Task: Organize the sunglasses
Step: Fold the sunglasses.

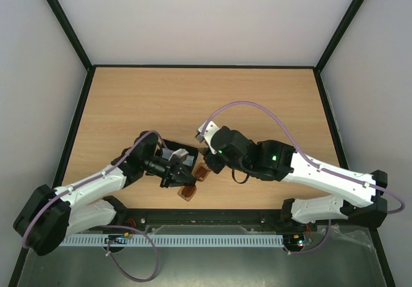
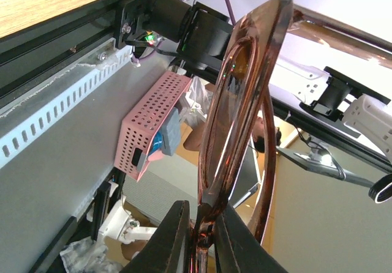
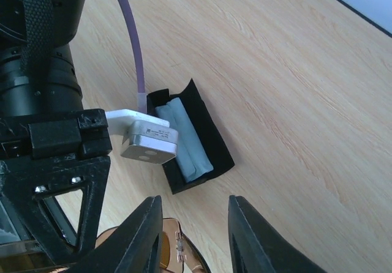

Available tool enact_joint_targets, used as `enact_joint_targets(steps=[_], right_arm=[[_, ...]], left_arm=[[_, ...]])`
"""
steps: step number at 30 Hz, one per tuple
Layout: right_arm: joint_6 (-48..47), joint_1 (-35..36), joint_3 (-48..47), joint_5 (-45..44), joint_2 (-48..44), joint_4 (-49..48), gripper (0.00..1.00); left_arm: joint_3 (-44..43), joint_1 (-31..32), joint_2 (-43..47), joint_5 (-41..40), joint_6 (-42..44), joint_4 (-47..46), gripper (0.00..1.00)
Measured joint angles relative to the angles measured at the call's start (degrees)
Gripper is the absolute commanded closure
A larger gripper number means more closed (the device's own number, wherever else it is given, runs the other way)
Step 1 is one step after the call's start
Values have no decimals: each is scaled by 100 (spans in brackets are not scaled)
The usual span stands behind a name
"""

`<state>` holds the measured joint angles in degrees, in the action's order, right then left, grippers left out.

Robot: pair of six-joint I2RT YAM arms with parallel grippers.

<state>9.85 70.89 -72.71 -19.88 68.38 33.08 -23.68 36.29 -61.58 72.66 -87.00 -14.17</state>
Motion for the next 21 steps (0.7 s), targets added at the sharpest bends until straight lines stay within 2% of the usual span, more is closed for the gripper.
enact_joint_targets(steps=[4, 8, 12, 16, 21], right_arm=[[74, -4, 4, -50, -111, -9, 57], [201, -238, 4, -2, -234, -9, 55], [448, -1458, 28, 586, -468, -48, 58], [767, -2887, 109, 1499, -588, -146, 71], [1207, -3563, 557, 3012, -573, -448, 73]], left_arm=[[0, 0, 0, -24, -2, 2, 98], [0, -9, 0, -26, -2, 4, 98], [-2, -42, 2, -26, 2, 22, 98], [-4, -76, 9, -28, 7, 24, 98], [-11, -173, 61, -48, 35, 39, 98]])
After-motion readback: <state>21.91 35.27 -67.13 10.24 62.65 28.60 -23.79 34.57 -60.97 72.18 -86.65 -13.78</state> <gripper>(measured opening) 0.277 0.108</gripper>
